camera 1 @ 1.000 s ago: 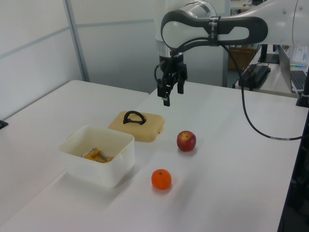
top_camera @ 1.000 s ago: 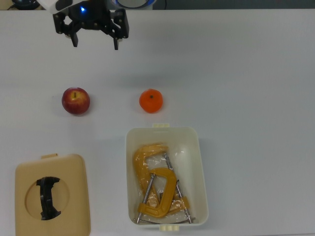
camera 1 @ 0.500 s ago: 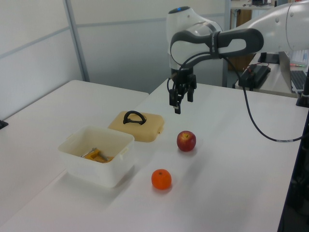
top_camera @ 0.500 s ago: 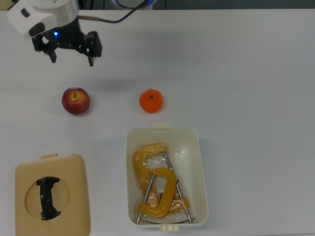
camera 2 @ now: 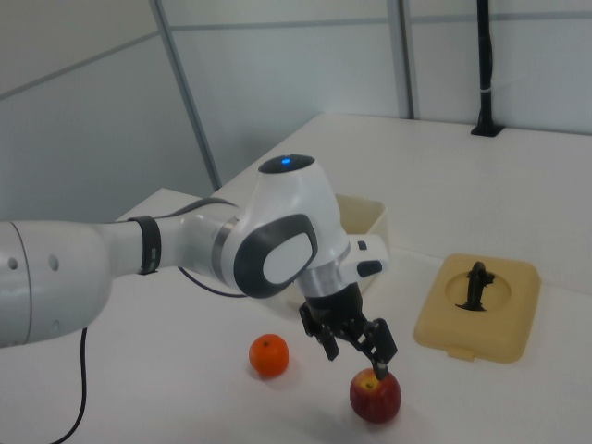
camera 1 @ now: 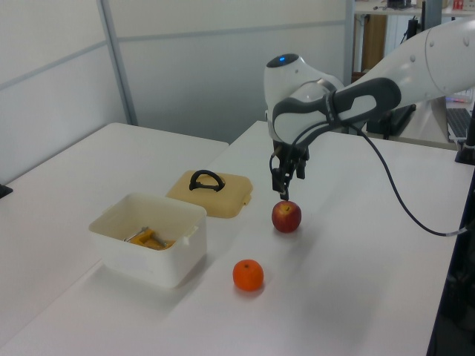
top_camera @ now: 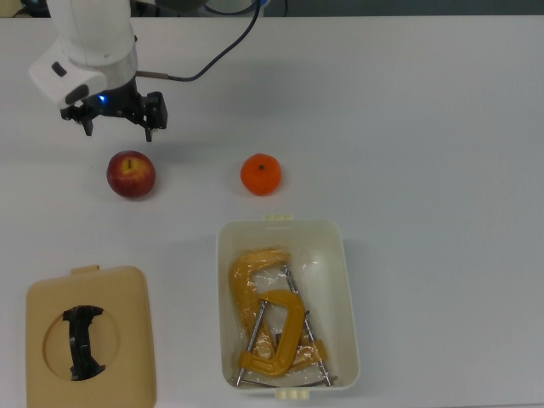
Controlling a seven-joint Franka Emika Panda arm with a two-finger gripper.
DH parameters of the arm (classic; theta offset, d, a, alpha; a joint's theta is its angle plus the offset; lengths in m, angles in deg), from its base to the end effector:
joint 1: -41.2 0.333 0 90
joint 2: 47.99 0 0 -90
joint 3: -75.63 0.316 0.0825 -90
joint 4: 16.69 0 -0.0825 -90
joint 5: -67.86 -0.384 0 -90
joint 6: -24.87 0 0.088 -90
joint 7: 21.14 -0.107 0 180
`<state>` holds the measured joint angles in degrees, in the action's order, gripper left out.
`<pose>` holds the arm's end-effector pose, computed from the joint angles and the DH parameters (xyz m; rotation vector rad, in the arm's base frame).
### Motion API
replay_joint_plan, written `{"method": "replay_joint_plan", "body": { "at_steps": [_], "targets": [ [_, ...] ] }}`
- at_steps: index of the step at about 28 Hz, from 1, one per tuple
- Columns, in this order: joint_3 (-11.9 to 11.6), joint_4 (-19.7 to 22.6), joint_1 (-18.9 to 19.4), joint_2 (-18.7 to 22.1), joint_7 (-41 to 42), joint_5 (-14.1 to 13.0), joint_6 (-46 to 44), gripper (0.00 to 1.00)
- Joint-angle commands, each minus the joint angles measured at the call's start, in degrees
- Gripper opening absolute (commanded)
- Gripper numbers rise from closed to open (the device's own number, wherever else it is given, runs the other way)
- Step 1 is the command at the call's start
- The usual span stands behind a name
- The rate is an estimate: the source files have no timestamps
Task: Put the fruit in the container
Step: 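Close the gripper around the red apple and lift it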
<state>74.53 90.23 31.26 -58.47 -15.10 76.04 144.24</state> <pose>0.5968 -0.1232 0.4218 3.0087 -0.0284 0.0222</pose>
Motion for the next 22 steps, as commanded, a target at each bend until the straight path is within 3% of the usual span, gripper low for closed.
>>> {"method": "replay_joint_plan", "body": {
  "at_steps": [1,7,16,22],
  "targets": [
    [-0.4,2.1,0.5,-1.0,-0.8,1.8,3.9,1.0],
    [-0.4,2.1,0.6,-3.2,-4.6,4.7,6.3,1.0],
    [-0.4,1.7,1.0,-6.3,-7.2,6.1,9.0,1.0],
    [-0.4,1.7,1.4,-7.4,-10.9,9.5,10.0,1.0]
  ]
}}
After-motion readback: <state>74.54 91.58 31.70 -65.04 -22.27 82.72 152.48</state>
